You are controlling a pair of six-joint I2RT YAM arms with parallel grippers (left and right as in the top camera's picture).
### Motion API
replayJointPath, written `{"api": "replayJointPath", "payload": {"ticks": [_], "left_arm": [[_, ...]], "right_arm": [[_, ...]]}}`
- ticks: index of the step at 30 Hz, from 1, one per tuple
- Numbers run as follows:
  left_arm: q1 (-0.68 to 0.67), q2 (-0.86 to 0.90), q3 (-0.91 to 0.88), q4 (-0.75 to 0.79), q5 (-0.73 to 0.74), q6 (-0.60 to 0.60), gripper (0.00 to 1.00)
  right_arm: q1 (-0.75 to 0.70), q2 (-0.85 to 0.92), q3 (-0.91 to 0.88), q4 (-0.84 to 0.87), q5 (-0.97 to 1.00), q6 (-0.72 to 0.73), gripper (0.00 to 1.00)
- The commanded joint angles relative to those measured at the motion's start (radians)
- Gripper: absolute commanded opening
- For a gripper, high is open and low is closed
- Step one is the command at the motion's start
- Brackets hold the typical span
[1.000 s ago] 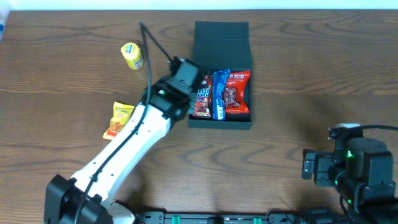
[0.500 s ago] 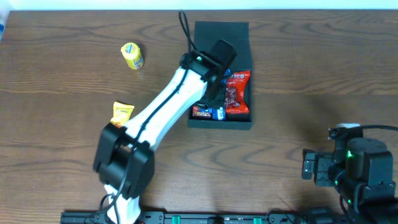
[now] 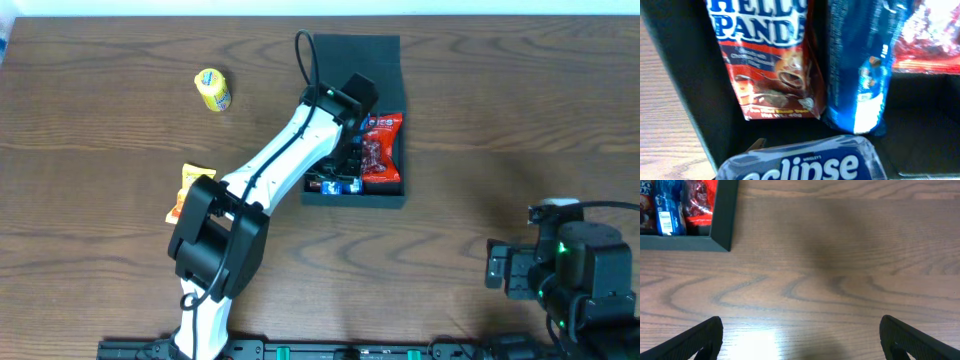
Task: Pack container
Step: 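Carry the Eclipse tin into the black box and release it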
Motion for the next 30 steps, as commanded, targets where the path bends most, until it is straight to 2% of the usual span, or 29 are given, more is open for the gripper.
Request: {"api": "replayJointPath", "payload": {"ticks": [1,7,9,16,22,27,30], "left_arm": [[0.019,0.02,0.029,-0.009,-0.039,-0.012,0.06],[0.035,0.022,0.029,-0.008,-0.049,-0.011,0.06],[0.036,0.025,0.028,-0.008,-0.049,-0.011,0.11],[0.036,0.036,0.028,-0.005,-0.049,-0.012,0.19],[0.036,0.036,0.028,-0.001,-0.049,-0.011,0.31],[0.036,0.036,0.028,0.007,-0.05,-0.011,0.37],[0.034,0.036,0.028,0.016,-0.05,-0.011,0.45]], "right_arm": [[-0.01,-0.002,0.001,0.0,-0.003,-0.01,0.99],[-0.01,-0.002,0.001,0.0,-0.003,-0.01,0.99],[-0.01,-0.002,0.001,0.001,-0.003,-0.01,0.99],[-0.01,-0.002,0.001,0.0,-0.003,-0.01,0.99],[-0.01,-0.002,0.001,0.0,-0.003,-0.01,0.99],[-0.01,-0.002,0.001,0.0,-0.003,-0.01,0.99],[-0.01,-0.002,0.001,0.0,-0.003,-0.01,0.99]]}}
